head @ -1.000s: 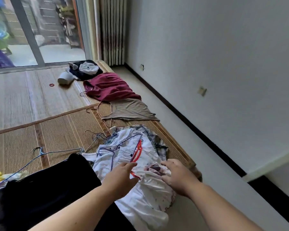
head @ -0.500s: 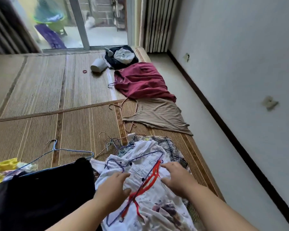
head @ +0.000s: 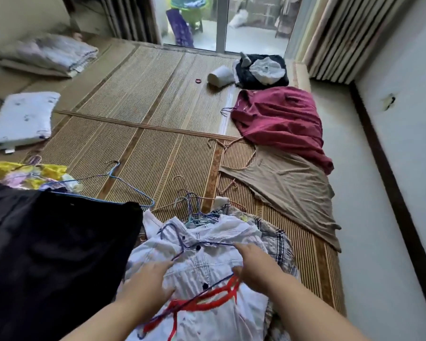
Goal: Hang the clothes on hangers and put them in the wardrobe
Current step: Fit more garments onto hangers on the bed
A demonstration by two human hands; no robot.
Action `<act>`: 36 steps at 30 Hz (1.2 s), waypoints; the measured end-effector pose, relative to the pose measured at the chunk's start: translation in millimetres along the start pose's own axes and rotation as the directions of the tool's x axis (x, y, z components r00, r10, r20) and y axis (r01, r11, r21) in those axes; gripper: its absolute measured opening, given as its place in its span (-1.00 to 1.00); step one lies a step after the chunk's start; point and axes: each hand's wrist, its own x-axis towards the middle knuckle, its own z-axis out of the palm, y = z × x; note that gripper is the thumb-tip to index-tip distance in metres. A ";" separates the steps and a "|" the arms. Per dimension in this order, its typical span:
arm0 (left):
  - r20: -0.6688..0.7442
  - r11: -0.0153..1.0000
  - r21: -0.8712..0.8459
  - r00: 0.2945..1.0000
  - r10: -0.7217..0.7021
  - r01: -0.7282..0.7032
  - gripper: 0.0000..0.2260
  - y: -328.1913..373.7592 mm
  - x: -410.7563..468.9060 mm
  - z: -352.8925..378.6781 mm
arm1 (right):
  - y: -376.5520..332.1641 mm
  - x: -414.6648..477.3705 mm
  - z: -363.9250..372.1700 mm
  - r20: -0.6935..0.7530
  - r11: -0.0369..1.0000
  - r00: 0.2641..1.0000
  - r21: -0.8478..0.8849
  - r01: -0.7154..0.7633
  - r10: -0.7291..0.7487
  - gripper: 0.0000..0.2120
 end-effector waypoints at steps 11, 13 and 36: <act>0.060 0.988 -0.004 0.986 -0.154 0.154 -0.43 -71.6 64.6 75.1 | 18.3 93.8 62.0 -0.118 0.983 0.991 -0.164 -0.076 0.057 -0.58; 0.065 0.986 0.014 0.984 -0.166 0.165 -0.44 -74.5 65.6 80.6 | 20.3 88.8 62.6 -0.193 0.989 0.981 -0.149 -0.017 -0.012 -0.67; -0.301 0.751 -0.492 0.895 0.328 -0.441 -0.82 191.9 -169.3 -219.7 | 38.2 -282.6 -262.4 -0.800 0.992 0.600 0.059 0.111 -0.020 -0.82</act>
